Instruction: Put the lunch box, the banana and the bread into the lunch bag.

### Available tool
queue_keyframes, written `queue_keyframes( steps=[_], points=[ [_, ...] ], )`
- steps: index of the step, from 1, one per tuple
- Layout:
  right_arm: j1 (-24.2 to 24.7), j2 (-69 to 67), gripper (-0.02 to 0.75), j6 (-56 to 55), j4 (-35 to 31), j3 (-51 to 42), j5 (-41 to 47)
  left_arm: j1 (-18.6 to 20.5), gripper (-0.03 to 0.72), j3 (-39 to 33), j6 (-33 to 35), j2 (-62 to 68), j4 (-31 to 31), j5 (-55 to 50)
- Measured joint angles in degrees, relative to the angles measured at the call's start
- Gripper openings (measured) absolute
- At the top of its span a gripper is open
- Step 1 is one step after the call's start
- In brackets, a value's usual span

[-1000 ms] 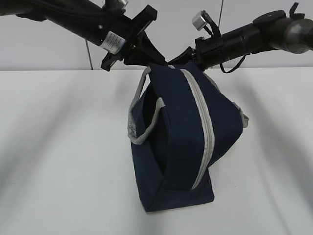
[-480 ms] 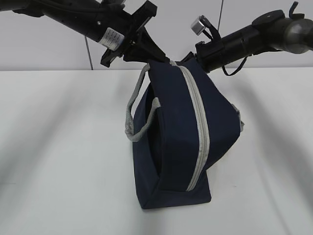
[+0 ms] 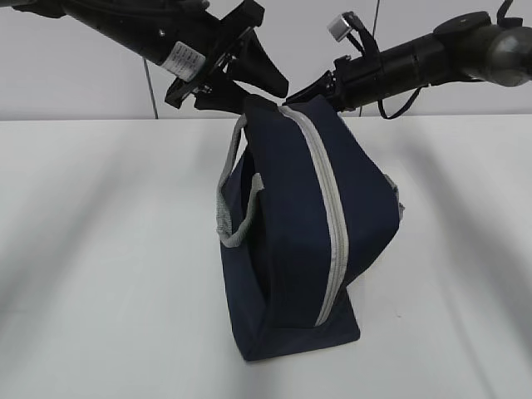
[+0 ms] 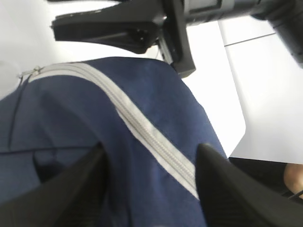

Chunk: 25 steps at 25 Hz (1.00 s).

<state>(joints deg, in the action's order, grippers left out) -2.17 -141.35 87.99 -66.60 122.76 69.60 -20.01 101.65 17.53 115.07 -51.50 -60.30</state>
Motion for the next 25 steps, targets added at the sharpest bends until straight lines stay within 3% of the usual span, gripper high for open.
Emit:
queue_keyframes(
  steps=[4,8,11,17,25],
  points=[
    [0.0,0.08,0.388,-4.67,-0.25,2.86,0.0,0.52,0.462,0.0,0.0,0.0,0.0,-1.47],
    [0.1,0.12,0.4,-15.96,-0.33,6.38,0.0,2.63,0.471,0.0,0.0,-0.36,0.36,-2.62],
    [0.48,0.12,0.405,-32.2,1.2,8.9,0.0,4.45,0.474,0.0,-0.75,-2.13,3.39,-2.42],
    [1.05,1.67,0.405,-55.84,16.37,11.48,0.23,5.66,0.474,0.05,-8.4,-6.19,21.6,-2.08],
    [-0.05,10.72,0.405,-76.81,34.7,8.65,0.59,5.66,0.474,-0.02,-14.19,-10.74,33.73,-4.54]
  ],
)
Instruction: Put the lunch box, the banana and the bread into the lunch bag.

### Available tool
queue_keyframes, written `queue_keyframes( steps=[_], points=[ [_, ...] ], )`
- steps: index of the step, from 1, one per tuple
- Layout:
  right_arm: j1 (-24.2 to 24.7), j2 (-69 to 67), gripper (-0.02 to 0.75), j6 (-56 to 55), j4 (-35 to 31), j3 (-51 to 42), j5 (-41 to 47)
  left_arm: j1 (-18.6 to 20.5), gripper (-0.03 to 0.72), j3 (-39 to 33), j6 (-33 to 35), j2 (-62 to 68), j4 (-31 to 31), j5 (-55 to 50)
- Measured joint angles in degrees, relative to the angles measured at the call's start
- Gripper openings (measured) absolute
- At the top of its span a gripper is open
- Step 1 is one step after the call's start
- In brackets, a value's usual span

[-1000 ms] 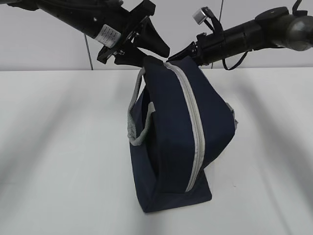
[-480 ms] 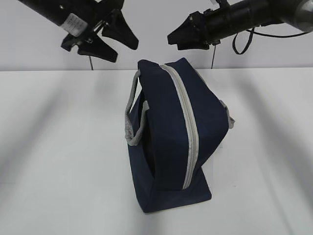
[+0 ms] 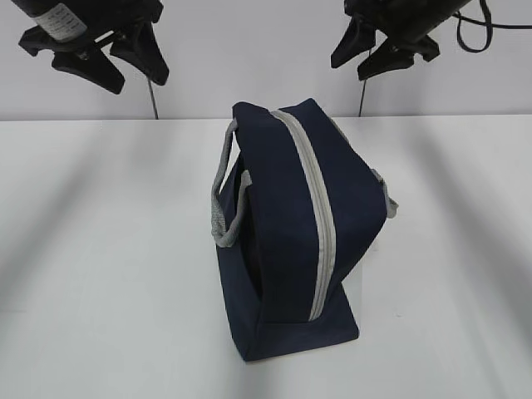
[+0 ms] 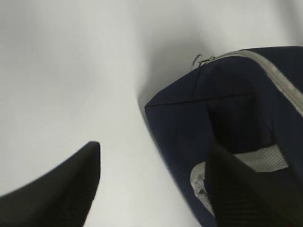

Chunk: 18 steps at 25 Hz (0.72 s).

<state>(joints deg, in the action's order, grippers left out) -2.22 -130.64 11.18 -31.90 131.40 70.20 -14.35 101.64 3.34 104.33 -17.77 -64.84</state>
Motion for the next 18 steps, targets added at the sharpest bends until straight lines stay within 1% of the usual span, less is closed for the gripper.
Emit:
queue_keyframes(
  steps=[3,8,10,14,18],
  points=[
    [-1.28,3.53,0.405,-2.93,4.6,-3.63,0.24,0.0,0.465,-1.98,-1.51,-1.77,2.72,-0.55],
    [-1.61,9.75,0.405,-3.78,7.32,-11.15,0.72,0.0,0.436,-8.89,-2.34,-6.46,6.05,-0.39],
    [-1.74,12.87,0.405,-3.89,8.37,-14.34,0.72,0.0,0.434,-12.03,-2.38,-8.65,8.35,0.07],
    [-3.21,21.12,0.404,-3.89,12.42,-23.14,0.8,0.0,0.434,-19.77,-2.65,-13.8,12.68,1.84],
    [-6.42,31.01,0.404,-3.89,16.36,-34.93,-0.77,0.0,0.434,-28.26,-2.66,-20.0,13.48,4.68]
  ],
)
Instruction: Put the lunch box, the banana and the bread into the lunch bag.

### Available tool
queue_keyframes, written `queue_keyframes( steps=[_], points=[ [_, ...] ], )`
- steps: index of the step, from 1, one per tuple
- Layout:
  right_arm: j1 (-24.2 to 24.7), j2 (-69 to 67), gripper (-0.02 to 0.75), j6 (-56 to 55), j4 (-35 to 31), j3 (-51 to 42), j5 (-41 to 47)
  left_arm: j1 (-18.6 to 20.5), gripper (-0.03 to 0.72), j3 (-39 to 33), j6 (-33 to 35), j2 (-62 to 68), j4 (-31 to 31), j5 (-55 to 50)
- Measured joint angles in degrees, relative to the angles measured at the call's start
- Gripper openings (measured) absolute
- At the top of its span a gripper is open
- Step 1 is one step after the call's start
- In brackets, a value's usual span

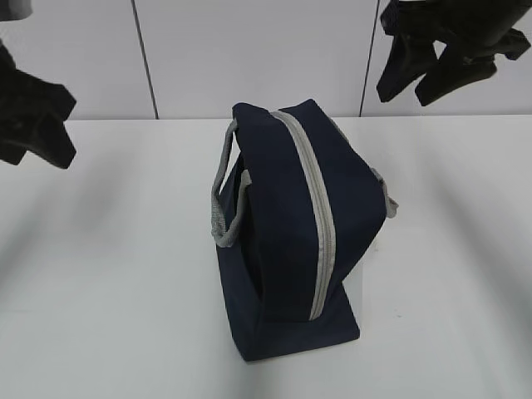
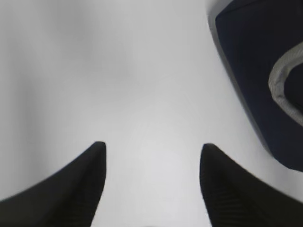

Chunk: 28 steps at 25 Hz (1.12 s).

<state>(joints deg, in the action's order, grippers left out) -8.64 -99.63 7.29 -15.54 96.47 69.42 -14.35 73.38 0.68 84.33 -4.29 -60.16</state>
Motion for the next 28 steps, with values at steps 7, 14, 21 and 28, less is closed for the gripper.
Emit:
queue_keyframes(
  steps=[7,14,21,28],
  points=[
    [-2.54,17.78,0.404,0.0,1.42,-21.16,-8.1,0.0,0.433,-11.9,-0.06,-12.9,0.11,2.31],
    [-2.54,32.74,0.404,0.0,1.68,-37.59,-10.79,0.0,0.431,-19.66,-0.12,-26.19,0.16,2.12],
    [-2.54,49.27,0.404,0.0,2.88,-49.84,-11.62,0.0,0.424,-28.34,-1.7,-39.91,0.23,-0.36],
    [-2.54,66.6,0.405,-0.11,4.12,-58.37,-9.78,-0.05,0.424,-37.35,-2.53,-50.32,0.34,-2.61]
  ],
)
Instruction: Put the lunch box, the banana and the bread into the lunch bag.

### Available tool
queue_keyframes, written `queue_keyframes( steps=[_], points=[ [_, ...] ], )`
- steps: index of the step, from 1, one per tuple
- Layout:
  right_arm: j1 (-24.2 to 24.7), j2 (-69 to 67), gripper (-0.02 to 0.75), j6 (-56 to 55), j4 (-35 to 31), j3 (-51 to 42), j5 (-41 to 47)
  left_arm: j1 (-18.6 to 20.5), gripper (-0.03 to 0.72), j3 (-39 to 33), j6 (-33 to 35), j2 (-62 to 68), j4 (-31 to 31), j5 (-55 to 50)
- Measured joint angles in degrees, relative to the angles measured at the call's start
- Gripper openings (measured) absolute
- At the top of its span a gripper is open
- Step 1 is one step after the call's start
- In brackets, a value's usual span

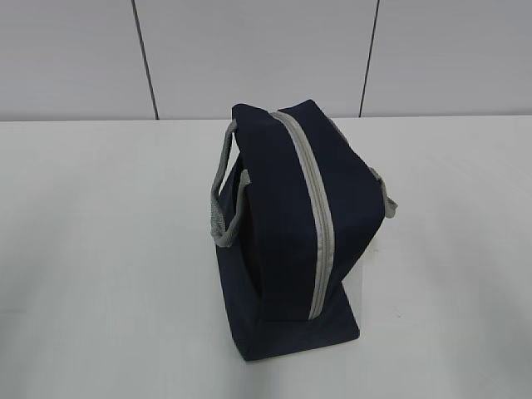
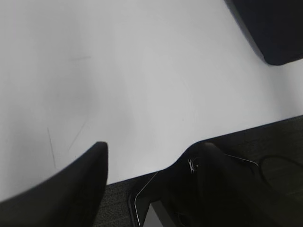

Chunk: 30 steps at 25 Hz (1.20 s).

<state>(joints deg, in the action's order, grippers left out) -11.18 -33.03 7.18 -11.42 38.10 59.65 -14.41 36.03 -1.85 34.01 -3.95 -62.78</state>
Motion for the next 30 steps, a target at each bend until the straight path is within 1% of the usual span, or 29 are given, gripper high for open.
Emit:
queue_keyframes(
  steps=[3,10,16,19,23,30],
  points=[
    [0.0,6.71,0.404,-1.0,1.94,-1.33,2.86,0.0,0.424,-1.82,-0.15,-3.12,-0.19,-0.77],
    [0.0,17.61,0.404,-4.85,11.42,-1.43,8.95,0.0,0.424,-2.32,-0.17,-9.1,-0.49,-1.05],
    [0.0,20.65,0.404,-5.57,12.89,-4.75,9.72,0.0,0.424,-6.22,-0.17,-13.19,-0.49,-0.45],
    [0.0,20.65,0.404,-5.6,13.12,-7.31,9.36,0.0,0.424,-6.29,-0.17,-13.96,-0.49,-0.1],
    [0.0,20.65,0.404,-5.87,13.6,-8.49,5.75,0.0,0.424,-6.29,-0.17,-14.06,0.24,-0.04],
    [0.0,20.65,0.404,-6.13,13.71,-8.83,5.5,0.0,0.424,-6.29,-0.17,-14.06,1.63,0.0]
  ],
)
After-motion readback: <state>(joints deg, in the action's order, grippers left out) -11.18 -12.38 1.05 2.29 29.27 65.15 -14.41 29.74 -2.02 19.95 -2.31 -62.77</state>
